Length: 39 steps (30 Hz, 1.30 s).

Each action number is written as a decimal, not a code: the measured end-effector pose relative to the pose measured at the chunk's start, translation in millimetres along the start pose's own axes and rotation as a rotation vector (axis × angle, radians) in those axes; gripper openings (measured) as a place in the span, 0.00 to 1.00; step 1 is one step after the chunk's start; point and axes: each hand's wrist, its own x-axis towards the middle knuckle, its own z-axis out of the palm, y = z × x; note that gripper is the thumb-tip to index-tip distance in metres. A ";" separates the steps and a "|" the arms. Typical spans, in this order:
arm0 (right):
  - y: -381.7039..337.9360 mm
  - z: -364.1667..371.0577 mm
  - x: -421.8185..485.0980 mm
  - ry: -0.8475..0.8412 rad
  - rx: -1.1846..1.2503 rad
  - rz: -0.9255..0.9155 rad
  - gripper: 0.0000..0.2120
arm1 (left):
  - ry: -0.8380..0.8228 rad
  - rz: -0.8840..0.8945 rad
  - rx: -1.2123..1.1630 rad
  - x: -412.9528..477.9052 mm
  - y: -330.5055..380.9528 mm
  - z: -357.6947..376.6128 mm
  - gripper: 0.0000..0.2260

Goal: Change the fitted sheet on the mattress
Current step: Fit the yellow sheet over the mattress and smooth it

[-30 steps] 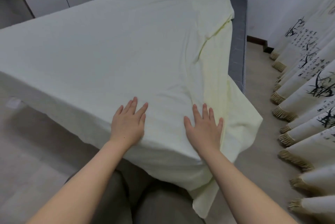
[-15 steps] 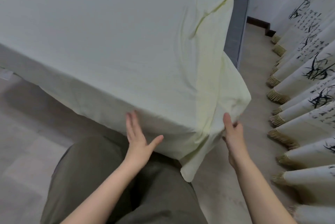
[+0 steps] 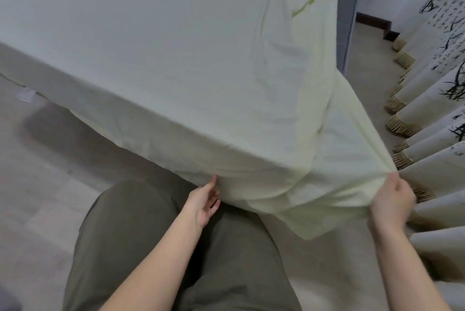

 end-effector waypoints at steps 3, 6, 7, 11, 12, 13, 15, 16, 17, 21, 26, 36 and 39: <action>42.9 -16.6 7.9 -0.093 -0.447 -0.109 0.21 | -0.020 0.005 -0.028 4.8 -2.5 -7.3 0.13; 67.3 -15.7 3.9 -0.199 -0.607 -0.003 0.21 | -0.040 0.002 -0.049 8.6 -1.0 -12.8 0.13; 65.7 -12.2 -0.1 -0.210 -0.581 0.055 0.21 | -0.049 0.007 -0.048 9.5 0.2 -14.1 0.13; 45.9 12.4 -36.8 -0.389 -0.097 0.156 0.38 | -0.107 0.011 -0.020 16.4 0.1 -23.2 0.17; 39.2 16.9 -49.0 -0.467 0.013 0.188 0.40 | -0.117 0.011 -0.010 19.1 -1.3 -27.1 0.19; 30.8 20.9 -60.8 -0.544 0.102 0.249 0.40 | -0.121 0.011 0.004 21.5 -3.1 -30.9 0.21; 16.1 29.7 -77.0 -0.674 0.214 0.337 0.40 | -0.113 0.015 0.037 26.2 -6.6 -36.2 0.23; 9.3 34.4 -81.1 -0.721 0.241 0.324 0.37 | -0.111 0.018 0.045 28.2 -7.9 -37.1 0.24; 3.7 39.8 -81.6 -0.759 0.240 0.258 0.31 | -0.117 0.020 0.043 29.9 -8.7 -37.0 0.25; -5.7 49.5 -81.4 -0.601 0.256 0.090 0.13 | -0.121 0.025 -0.015 32.8 -6.9 -33.5 0.26; 8.0 45.2 -83.8 -0.420 0.179 -0.077 0.18 | -0.098 0.041 -0.065 30.7 0.4 -32.5 0.22; 2.6 75.1 -172.5 -1.205 -0.371 0.137 0.09 | 0.103 0.543 -0.258 27.5 40.7 -46.7 0.07; -27.2 106.9 -201.3 -1.230 0.207 0.378 0.10 | 0.000 0.556 -0.236 29.2 52.3 -52.0 0.10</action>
